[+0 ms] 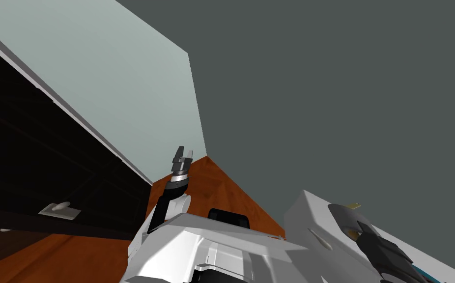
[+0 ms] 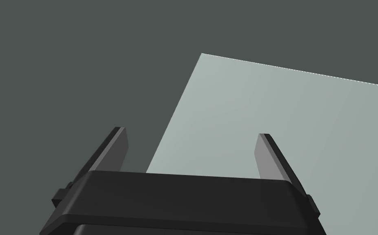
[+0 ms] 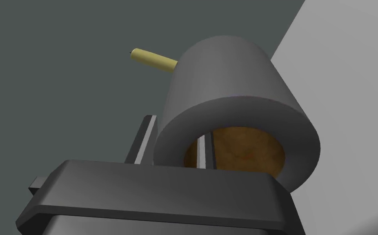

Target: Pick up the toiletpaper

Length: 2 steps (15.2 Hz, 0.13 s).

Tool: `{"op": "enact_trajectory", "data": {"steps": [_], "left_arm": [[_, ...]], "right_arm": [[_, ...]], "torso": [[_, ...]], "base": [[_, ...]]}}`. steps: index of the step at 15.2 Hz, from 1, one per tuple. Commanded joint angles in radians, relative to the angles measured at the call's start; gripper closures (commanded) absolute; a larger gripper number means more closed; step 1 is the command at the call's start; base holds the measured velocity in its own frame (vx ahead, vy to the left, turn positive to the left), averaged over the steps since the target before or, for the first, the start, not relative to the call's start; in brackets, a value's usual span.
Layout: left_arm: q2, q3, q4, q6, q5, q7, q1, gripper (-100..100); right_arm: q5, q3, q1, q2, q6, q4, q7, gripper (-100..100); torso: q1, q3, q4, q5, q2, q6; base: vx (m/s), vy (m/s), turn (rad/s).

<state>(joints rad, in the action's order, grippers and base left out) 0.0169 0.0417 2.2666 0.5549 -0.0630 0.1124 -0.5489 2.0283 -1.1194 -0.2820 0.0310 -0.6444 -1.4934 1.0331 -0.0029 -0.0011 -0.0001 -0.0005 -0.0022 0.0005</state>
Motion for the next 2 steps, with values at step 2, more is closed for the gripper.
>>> {"op": "enact_trajectory", "data": {"steps": [2], "left_arm": [[0.000, 0.000, 0.000, 0.000, 0.000, 0.000, 0.000, 0]], "right_arm": [[0.000, 0.000, 0.000, 0.000, 0.000, 0.000, 0.000, 100]], "torso": [[0.000, 0.000, 0.000, 0.000, 0.000, 0.000]], "base": [[0.000, 0.000, 0.000]]}}
